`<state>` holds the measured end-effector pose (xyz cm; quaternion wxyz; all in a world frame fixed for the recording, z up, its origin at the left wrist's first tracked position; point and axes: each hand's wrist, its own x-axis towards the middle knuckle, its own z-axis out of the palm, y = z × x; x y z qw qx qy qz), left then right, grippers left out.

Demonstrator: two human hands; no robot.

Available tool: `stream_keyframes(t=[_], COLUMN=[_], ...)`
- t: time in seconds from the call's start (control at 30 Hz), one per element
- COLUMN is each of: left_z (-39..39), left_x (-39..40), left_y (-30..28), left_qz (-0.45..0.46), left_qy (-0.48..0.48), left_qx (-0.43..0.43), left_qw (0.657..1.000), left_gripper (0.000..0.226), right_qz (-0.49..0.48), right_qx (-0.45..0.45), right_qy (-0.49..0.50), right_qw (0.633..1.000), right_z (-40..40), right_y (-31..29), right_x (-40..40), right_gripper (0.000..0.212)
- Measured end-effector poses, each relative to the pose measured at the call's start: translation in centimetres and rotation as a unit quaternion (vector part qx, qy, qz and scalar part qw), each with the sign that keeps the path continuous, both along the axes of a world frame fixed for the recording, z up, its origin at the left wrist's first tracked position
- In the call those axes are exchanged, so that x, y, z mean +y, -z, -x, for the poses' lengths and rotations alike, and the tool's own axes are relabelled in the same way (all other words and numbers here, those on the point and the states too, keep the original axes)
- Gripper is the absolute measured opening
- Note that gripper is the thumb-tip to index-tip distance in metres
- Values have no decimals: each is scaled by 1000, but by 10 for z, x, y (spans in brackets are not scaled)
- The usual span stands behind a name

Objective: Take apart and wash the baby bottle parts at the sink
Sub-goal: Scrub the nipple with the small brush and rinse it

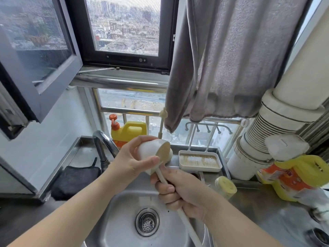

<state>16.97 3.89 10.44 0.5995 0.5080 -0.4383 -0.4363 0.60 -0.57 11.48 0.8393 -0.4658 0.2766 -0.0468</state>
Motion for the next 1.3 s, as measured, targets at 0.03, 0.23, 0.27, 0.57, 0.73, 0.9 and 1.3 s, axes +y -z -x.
stream_keyframes(t=[0.03, 0.23, 0.27, 0.57, 0.73, 0.9, 1.3], left_z=[-1, -1, -2, -6, -6, -19, -21], left_x=[1, -4, -6, -2, 4, 12, 8], left_y=[1, 4, 2, 3, 3, -5, -33], left_qz=[-4, -67, -65, 2, 14, -48, -145], left_qy=[-3, 3, 6, -1, 17, 91, 113], left_qx=[-5, -22, -28, -4, -41, -106, 61], left_qw=[1000, 998, 998, 1000, 999, 989, 981], left_gripper=[72, 54, 54, 66, 56, 75, 57], right_qz=[50, 680, 712, 132, -43, 77, 363], right_qx=[26, 328, 343, 84, -16, 34, 185], right_qy=[-7, -21, -17, 8, 13, 27, -23], right_qw=[998, 655, 613, 988, 999, 996, 913], right_z=[0, -5, -8, -3, -6, 0, 3], right_y=[1, -2, -2, -3, -9, -4, -12], right_x=[0, -19, -20, -3, 1, -4, -4], right_gripper=[37, 25, 24, 36, 30, 39, 38])
